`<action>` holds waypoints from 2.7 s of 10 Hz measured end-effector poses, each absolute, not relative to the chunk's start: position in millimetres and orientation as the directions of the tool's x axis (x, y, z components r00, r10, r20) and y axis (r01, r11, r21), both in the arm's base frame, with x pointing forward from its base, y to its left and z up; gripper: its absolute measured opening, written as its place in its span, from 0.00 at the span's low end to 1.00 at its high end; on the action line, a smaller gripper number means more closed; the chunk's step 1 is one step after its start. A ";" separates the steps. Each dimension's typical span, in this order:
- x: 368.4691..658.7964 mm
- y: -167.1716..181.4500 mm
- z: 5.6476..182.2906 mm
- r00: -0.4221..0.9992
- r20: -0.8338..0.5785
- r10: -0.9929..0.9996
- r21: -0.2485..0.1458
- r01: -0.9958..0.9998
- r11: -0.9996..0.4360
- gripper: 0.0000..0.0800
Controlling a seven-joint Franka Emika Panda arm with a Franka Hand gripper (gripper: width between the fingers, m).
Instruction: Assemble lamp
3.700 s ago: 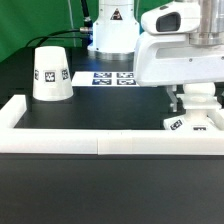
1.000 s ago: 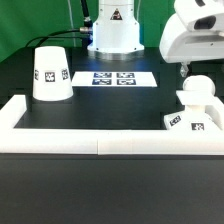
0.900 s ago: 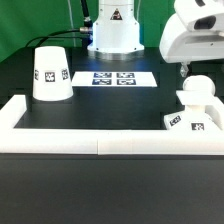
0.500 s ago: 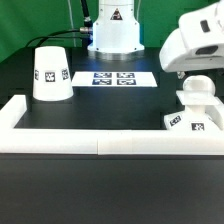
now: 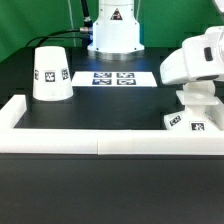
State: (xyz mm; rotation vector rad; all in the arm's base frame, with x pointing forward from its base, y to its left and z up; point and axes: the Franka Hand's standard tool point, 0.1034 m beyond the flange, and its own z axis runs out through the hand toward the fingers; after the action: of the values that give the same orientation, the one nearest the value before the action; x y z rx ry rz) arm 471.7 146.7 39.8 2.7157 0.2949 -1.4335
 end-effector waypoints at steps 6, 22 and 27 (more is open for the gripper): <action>461.4 143.9 15.6 0.575 -0.806 0.136 -0.032 0.188 -0.982 0.87; 485.8 109.0 100.4 0.572 -0.798 0.190 -0.092 0.195 -0.976 0.72; 509.9 108.1 99.2 0.713 -0.668 0.214 -0.094 0.204 -0.974 0.72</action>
Offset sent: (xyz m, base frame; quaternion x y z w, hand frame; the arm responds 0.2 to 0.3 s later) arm -0.0164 -0.0076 -0.0171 -0.0092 0.0209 0.0004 0.9997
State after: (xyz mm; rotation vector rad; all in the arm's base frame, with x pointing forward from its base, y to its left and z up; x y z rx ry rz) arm 509.9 108.1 99.2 2.9202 0.3567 -1.1409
